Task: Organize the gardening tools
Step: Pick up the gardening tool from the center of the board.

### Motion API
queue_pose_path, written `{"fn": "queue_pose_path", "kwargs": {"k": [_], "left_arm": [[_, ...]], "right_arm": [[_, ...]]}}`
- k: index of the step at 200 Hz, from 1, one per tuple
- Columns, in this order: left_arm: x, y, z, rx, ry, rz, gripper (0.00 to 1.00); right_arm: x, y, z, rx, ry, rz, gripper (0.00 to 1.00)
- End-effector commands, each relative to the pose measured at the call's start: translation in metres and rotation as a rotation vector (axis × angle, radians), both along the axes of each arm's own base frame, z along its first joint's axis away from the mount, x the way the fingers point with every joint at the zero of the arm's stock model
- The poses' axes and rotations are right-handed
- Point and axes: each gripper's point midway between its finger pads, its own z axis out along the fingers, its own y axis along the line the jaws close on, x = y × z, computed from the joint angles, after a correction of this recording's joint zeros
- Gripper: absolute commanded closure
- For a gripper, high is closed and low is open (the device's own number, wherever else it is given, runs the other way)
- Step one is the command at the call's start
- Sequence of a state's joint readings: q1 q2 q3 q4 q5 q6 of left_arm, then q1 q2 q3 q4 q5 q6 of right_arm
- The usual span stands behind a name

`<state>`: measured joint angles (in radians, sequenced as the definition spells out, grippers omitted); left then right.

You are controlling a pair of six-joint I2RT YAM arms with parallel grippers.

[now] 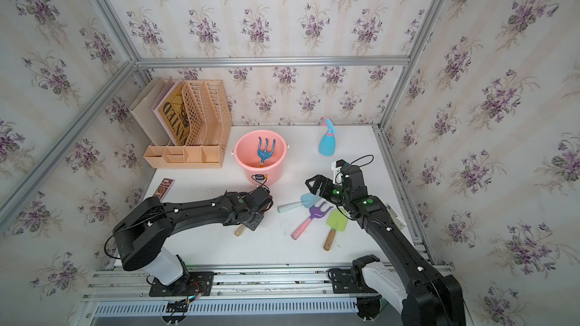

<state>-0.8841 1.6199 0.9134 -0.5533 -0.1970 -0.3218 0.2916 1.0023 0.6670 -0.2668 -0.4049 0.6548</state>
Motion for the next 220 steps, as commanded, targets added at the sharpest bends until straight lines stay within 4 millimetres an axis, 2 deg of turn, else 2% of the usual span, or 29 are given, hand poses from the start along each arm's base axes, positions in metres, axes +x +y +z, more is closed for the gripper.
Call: {"fn": "queue_pose_path", "kwargs": {"k": [1, 37, 61, 65, 91, 118, 183, 201, 220], "left_arm": [[-0.003, 0.006, 0.012, -0.002, -0.035, 0.011, 1.00], [-0.009, 0.004, 0.032, -0.059, -0.087, 0.000, 1.00], [-0.017, 0.001, 0.038, -0.070, -0.099, -0.036, 1.00], [-0.017, -0.001, 0.047, -0.097, -0.119, -0.043, 1.00], [-0.020, -0.008, 0.068, -0.121, -0.176, -0.100, 1.00], [-0.011, -0.014, 0.105, -0.175, -0.289, -0.115, 1.00], [0.027, -0.027, 0.219, -0.293, -0.690, -0.164, 1.00], [0.043, -0.033, 0.240, -0.320, -0.786, -0.161, 1.00], [0.058, -0.040, 0.253, -0.329, -0.816, -0.162, 1.00]], "right_arm": [[0.001, -0.001, 0.001, -0.006, -0.006, -0.004, 0.00], [0.003, 0.000, 0.002, -0.002, -0.010, -0.004, 0.00], [0.004, 0.000, 0.003, -0.003, -0.013, -0.005, 0.00], [0.004, 0.000, 0.003, -0.003, -0.014, -0.004, 0.00], [0.005, 0.000, 0.006, -0.001, -0.021, -0.004, 0.00], [0.006, 0.001, 0.007, 0.003, -0.025, -0.004, 0.00], [0.006, 0.001, 0.009, 0.012, -0.034, -0.006, 0.00], [0.007, 0.003, 0.010, 0.023, -0.036, -0.005, 0.00], [0.008, 0.005, 0.010, 0.032, -0.036, 0.002, 0.00]]}}
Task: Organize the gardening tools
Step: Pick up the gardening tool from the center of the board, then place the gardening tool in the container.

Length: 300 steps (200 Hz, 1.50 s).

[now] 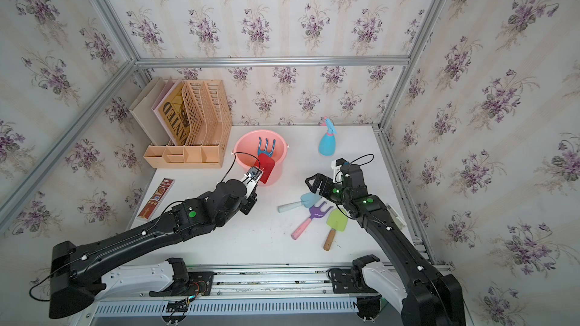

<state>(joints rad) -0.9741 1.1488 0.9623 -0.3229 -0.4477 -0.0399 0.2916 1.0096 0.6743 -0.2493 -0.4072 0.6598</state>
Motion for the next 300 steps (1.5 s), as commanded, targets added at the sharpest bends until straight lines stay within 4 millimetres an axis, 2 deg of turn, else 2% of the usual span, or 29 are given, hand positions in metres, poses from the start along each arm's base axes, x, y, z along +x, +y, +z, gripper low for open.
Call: {"fn": "queue_pose_path", "kwargs": {"k": [1, 32, 59, 123, 127, 144, 176, 254, 300], "left_arm": [[0.026, -0.012, 0.042, -0.050, -0.147, 0.008, 1.00], [0.048, -0.021, 0.068, -0.119, -0.226, -0.005, 1.00], [0.073, -0.020, 0.085, -0.215, -0.275, -0.004, 1.00], [0.131, -0.012, 0.101, -0.397, -0.382, -0.015, 1.00], [0.139, -0.015, 0.089, -0.387, -0.363, -0.016, 1.00], [0.153, -0.015, 0.083, -0.414, -0.351, -0.021, 1.00], [0.176, -0.012, 0.056, -0.452, -0.291, -0.007, 1.00], [0.196, -0.019, 0.012, -0.443, -0.225, 0.001, 1.00], [0.203, -0.022, -0.004, -0.415, -0.211, 0.002, 1.00]], "right_arm": [[0.004, 0.003, 0.006, 0.022, -0.023, 0.003, 0.00], [0.003, 0.001, 0.004, 0.016, -0.023, -0.005, 0.00], [0.002, 0.001, 0.001, 0.014, -0.019, -0.004, 0.00], [0.002, 0.002, 0.003, 0.023, -0.022, -0.004, 0.00], [0.002, 0.002, 0.003, 0.022, -0.021, -0.004, 0.00], [0.002, 0.001, 0.003, 0.020, -0.023, -0.005, 0.00], [0.001, -0.001, 0.004, 0.016, -0.026, -0.016, 0.00], [0.001, -0.002, 0.003, 0.016, -0.022, -0.017, 0.00], [0.000, -0.003, 0.005, 0.013, -0.025, -0.021, 0.00]]}}
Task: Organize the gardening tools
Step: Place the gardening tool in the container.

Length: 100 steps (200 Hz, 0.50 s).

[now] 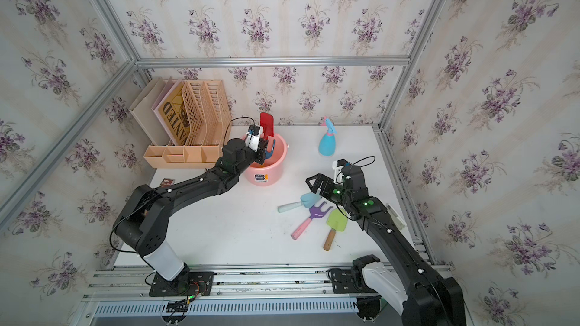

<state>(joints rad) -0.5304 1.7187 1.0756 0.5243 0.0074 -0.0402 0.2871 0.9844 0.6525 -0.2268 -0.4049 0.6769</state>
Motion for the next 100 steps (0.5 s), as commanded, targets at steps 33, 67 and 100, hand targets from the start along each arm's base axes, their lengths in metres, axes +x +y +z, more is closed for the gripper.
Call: {"fn": "queue_pose_path", "kwargs": {"k": [33, 67, 100], "left_arm": [[0.011, -0.006, 0.002, -0.002, -0.034, -0.004, 1.00], [0.014, -0.009, -0.003, 0.009, -0.018, -0.010, 1.00], [0.017, -0.009, -0.011, 0.024, 0.010, 0.001, 1.00]], "right_arm": [[0.001, -0.001, 0.003, -0.003, -0.009, -0.008, 0.00], [0.002, -0.002, 0.005, -0.005, -0.014, -0.010, 0.00], [0.001, -0.003, 0.005, -0.006, -0.013, -0.011, 0.00]]}}
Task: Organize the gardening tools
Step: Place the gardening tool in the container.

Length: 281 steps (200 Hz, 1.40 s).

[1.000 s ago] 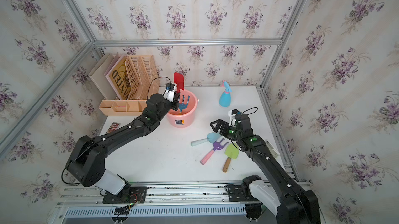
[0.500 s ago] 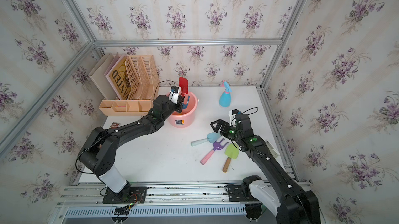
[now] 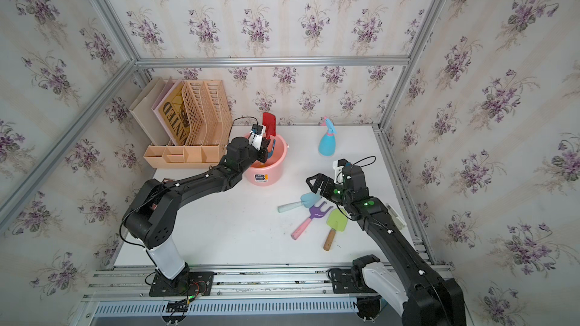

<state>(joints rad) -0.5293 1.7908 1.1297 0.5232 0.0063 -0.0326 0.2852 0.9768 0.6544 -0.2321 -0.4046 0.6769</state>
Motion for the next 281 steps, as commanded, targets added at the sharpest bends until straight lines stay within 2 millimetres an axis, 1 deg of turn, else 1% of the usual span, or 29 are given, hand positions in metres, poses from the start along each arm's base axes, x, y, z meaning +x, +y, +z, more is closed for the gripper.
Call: {"fn": "queue_pose_path", "kwargs": {"k": [1, 39, 66, 102, 112, 123, 127, 140, 160, 176, 209, 220, 239, 260, 266, 270, 281], "left_arm": [[0.003, -0.001, 0.001, 0.009, -0.001, 0.000, 1.00], [0.005, -0.003, -0.010, 0.020, 0.029, 0.000, 0.99], [0.007, -0.005, -0.018, 0.030, 0.044, -0.002, 0.96], [0.010, -0.006, -0.025, 0.045, 0.064, -0.005, 0.95], [0.010, -0.007, -0.026, 0.049, 0.067, -0.005, 0.94], [0.010, -0.007, -0.027, 0.054, 0.070, -0.007, 0.91], [0.010, -0.007, -0.026, 0.054, 0.070, -0.007, 0.88], [0.010, -0.006, -0.027, 0.056, 0.074, -0.003, 0.75], [0.009, -0.006, -0.027, 0.059, 0.073, -0.003, 0.65], [0.010, -0.005, -0.030, 0.065, 0.078, -0.001, 0.61], [0.010, -0.006, -0.031, 0.067, 0.082, -0.004, 0.59], [0.010, -0.006, -0.029, 0.065, 0.078, -0.004, 0.58], [0.008, -0.005, -0.023, 0.057, 0.062, -0.002, 0.54], [0.006, -0.003, -0.008, 0.039, 0.021, 0.003, 0.46], [0.004, -0.003, -0.003, 0.035, 0.006, -0.001, 0.46], [0.003, -0.004, 0.001, 0.033, -0.005, -0.002, 0.40], [-0.001, -0.004, 0.014, 0.029, -0.038, -0.007, 0.34]], "right_arm": [[0.001, -0.002, 0.003, -0.006, -0.010, -0.010, 0.00], [0.002, -0.002, 0.004, -0.005, -0.014, -0.009, 0.00], [0.001, -0.002, 0.004, -0.006, -0.012, -0.010, 0.00], [0.002, -0.003, 0.004, -0.008, -0.014, -0.012, 0.00], [0.002, -0.004, 0.005, -0.008, -0.013, -0.014, 0.00], [0.002, -0.004, 0.005, -0.008, -0.016, -0.013, 0.00], [0.002, -0.004, 0.005, -0.008, -0.015, -0.013, 0.00], [0.002, -0.004, 0.007, -0.007, -0.017, -0.014, 0.00], [0.002, -0.004, 0.008, -0.006, -0.019, -0.012, 0.00], [0.002, -0.004, 0.009, -0.006, -0.022, -0.013, 0.00], [0.003, -0.004, 0.011, -0.006, -0.025, -0.014, 0.00], [0.002, -0.004, 0.013, -0.005, -0.028, -0.014, 0.00], [0.002, -0.005, 0.012, -0.010, -0.025, -0.013, 0.00], [0.001, -0.006, 0.004, -0.026, -0.004, -0.011, 0.00], [0.000, -0.006, 0.002, -0.033, 0.005, -0.010, 0.00], [-0.001, -0.007, 0.000, -0.038, 0.009, -0.009, 0.00], [-0.003, -0.009, -0.005, -0.054, 0.024, -0.012, 0.00]]}}
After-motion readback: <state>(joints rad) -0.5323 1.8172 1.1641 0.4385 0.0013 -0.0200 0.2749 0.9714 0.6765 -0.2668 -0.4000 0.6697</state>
